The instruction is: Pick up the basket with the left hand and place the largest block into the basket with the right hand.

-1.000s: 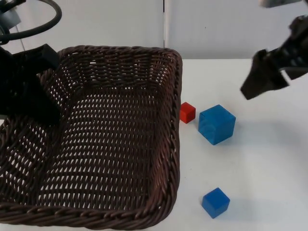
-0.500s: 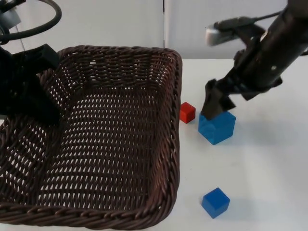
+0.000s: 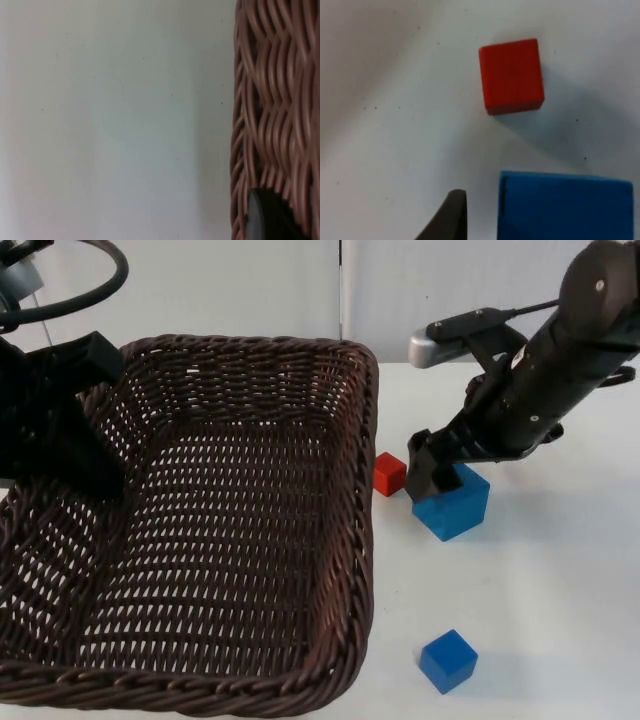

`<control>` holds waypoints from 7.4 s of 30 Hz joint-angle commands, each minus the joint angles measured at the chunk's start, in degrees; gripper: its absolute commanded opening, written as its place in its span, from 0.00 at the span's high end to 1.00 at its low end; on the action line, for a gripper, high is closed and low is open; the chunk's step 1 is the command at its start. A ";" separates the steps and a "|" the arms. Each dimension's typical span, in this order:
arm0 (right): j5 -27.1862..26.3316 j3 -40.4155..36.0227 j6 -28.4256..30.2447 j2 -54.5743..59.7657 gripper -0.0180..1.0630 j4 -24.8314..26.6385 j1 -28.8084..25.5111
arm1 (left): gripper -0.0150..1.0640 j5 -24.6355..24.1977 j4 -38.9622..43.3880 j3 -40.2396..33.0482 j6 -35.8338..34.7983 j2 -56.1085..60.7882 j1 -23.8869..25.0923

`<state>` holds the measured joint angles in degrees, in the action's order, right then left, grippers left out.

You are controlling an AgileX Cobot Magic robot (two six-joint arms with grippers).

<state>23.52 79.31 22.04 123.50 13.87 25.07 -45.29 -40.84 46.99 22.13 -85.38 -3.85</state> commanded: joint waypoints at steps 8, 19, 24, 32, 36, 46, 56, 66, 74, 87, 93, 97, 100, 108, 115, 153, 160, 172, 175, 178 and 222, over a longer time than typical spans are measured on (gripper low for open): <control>-1.27 0.21 -0.98 2.15 0.02 1.45 0.31 | 0.99 0.84 -2.02 0.01 -0.10 0.82 -0.07; -1.87 0.21 -2.06 2.26 0.58 1.45 0.31 | 0.99 0.96 -2.02 0.01 -0.10 0.82 -0.07; -0.04 0.21 -2.06 1.85 0.88 1.45 0.31 | 0.99 0.96 -2.02 0.01 -0.10 0.82 -0.07; 8.00 0.21 -2.06 -4.05 0.99 1.31 0.31 | 0.99 0.96 -2.02 0.01 -0.10 0.82 -0.07; 12.97 0.21 -2.06 -9.70 0.99 1.31 0.31 | 0.99 0.96 -2.02 0.01 -0.10 0.82 -0.07; 20.44 0.21 -1.00 -24.48 0.99 1.31 0.31 | 0.99 0.67 -2.28 0.01 -0.10 0.82 -0.07; 21.81 0.21 -0.99 -31.31 0.99 1.80 0.31 | 0.99 1.08 -2.42 0.01 -0.10 0.82 -0.07; 24.29 0.21 -0.99 -31.84 0.99 3.18 0.31 | 0.99 -0.45 -3.76 0.01 -0.10 0.82 -0.07; 23.73 0.21 -0.16 -31.84 0.99 3.04 0.31 | 0.99 -0.18 -4.66 0.01 -0.10 0.82 -0.07; 22.84 3.92 2.05 -31.73 0.99 2.84 5.46 | 0.99 -0.44 -5.25 0.01 -0.10 0.82 -0.07; 19.51 7.80 2.05 -30.38 0.99 2.84 11.28 | 0.99 -0.44 -5.15 0.01 -0.10 0.82 -0.07; 20.03 10.08 2.05 -26.53 0.99 2.95 14.20 | 0.99 -0.44 -5.04 0.01 -0.10 0.82 -0.07; 19.98 12.15 2.05 -22.17 0.99 2.95 17.45 | 0.99 -0.44 -4.85 0.01 -0.10 0.82 -0.07; 18.83 14.89 2.05 -15.36 0.99 2.95 20.22 | 0.99 -0.44 -4.62 0.01 -0.10 0.82 -0.07; 18.69 14.89 2.05 -12.41 0.99 2.55 20.22 | 0.99 -0.44 -3.88 0.01 -0.10 0.82 -0.07; 25.23 14.89 2.05 -24.18 0.30 2.55 20.22 | 0.99 -0.44 -3.60 0.01 -0.10 0.82 -0.07; 29.45 14.33 2.05 -29.99 0.30 2.55 20.22 | 0.99 -0.24 -3.58 0.01 -0.10 0.82 -0.07; 20.42 -1.30 2.05 -39.62 0.30 0.61 20.22 | 0.99 -0.24 -2.97 0.01 0.04 0.82 -0.07; 18.65 -4.26 2.05 -41.33 0.30 -0.07 20.22 | 0.99 0.17 -2.00 0.01 0.04 0.82 -0.07; 14.92 -7.75 2.05 -44.15 0.30 -0.27 20.22 | 0.99 0.67 -1.88 0.01 0.04 0.82 -0.07; 15.06 -10.99 1.25 -55.16 0.30 -6.53 20.22 | 0.99 17.38 -8.54 0.12 10.79 -23.43 -0.17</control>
<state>38.19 68.75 23.45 69.10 7.78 44.96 -27.71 -49.01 46.90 33.01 -108.75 -3.85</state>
